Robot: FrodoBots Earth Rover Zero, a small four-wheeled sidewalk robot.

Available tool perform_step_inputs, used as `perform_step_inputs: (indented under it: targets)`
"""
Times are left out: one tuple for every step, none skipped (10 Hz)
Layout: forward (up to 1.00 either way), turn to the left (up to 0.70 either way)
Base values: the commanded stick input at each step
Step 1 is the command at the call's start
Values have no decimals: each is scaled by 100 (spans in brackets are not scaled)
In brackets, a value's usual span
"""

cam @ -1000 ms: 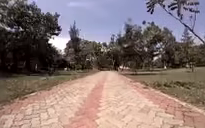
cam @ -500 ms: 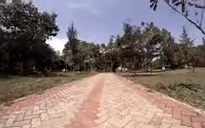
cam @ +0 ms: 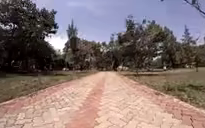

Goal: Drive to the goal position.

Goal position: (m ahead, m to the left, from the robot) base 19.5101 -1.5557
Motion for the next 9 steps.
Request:
perform_step_inputs:
  targets:
    - [70,-35]
    - [70,-18]
    - [70,0]
    - [70,0]
    - [70,0]
    - [70,0]
    - [70,0]
    - [70,0]
    - [70,0]
